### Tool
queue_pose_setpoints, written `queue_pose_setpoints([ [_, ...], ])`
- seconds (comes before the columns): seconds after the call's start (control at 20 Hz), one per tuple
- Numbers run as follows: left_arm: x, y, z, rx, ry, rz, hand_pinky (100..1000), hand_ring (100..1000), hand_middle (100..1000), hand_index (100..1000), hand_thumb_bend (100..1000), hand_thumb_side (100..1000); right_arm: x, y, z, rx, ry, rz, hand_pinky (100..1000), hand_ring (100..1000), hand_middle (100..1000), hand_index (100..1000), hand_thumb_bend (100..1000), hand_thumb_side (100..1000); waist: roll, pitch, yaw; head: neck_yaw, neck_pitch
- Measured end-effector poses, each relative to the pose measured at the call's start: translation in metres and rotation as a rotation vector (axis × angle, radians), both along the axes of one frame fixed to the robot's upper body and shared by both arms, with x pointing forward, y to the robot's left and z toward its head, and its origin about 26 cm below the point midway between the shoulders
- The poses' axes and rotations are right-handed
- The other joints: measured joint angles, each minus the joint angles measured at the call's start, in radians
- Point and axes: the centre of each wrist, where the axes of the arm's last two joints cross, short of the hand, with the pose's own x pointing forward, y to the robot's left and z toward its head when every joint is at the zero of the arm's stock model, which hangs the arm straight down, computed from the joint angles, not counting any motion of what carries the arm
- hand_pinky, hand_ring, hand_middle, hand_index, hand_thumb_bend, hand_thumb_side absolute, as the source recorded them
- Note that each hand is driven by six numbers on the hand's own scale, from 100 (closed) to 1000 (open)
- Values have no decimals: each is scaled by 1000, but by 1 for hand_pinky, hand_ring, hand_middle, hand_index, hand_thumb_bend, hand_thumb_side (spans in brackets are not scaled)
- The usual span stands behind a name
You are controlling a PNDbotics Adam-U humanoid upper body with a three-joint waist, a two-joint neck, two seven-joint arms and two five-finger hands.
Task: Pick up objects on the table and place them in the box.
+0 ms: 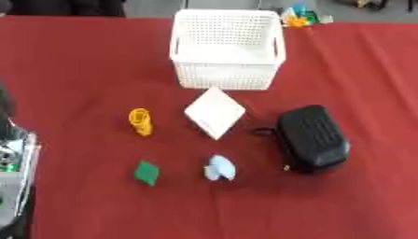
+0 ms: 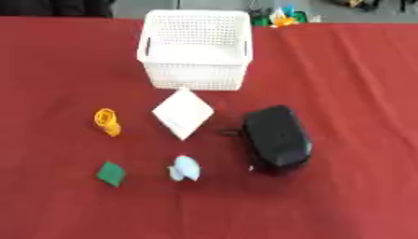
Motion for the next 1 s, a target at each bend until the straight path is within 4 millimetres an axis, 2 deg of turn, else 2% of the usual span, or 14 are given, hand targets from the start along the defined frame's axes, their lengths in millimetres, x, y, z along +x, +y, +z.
queue_pose_setpoints([
  [0.2,0,0,-1,3,3,4,623,548,516,730,119,899,0,0,0,-2,8,-9,819,853,856,902,377,1000,-5,-1,1,0,0],
  [0.4,0,0,-1,6,7,7,620,548,515,729,120,899,1,0,5,8,23,-28,862,871,856,904,381,1000,-11,-7,-2,0,1],
  [0.45,0,1,-1,6,9,7,612,547,514,729,121,902,2,-1,10,1,21,-35,912,868,860,900,436,1000,-15,-10,-4,0,2],
  [0.6,-1,1,-4,11,25,11,609,546,514,728,122,903,4,-4,34,-78,-4,-51,928,887,877,901,485,1000,-27,-25,-11,-1,14],
  [0.65,-1,1,-4,14,28,11,607,547,514,728,123,902,4,-5,41,-111,-8,-57,929,907,892,899,561,1000,-29,-30,-12,-3,18],
  [0.7,-1,1,-4,16,31,10,607,547,514,728,123,902,4,-7,47,-154,-9,-68,929,907,892,899,561,1000,-31,-33,-13,-4,19],
  [0.75,-1,1,-4,18,34,7,606,547,514,728,122,901,4,-8,53,-200,-10,-82,928,915,896,887,630,1000,-33,-37,-13,-6,21],
  [0.9,-1,0,-4,24,44,1,606,547,514,728,122,900,2,-15,70,-349,-19,-137,927,914,896,882,648,1000,-41,-50,-16,-9,28],
  [0.95,-1,0,-4,27,46,0,605,546,513,727,122,901,1,-17,74,-388,-22,-152,924,910,890,867,690,1000,-42,-53,-17,-9,31],
  [1.0,-1,0,-5,28,50,0,605,546,513,727,122,901,0,-19,78,-425,-28,-166,924,910,890,867,690,1000,-43,-53,-18,-10,34],
])
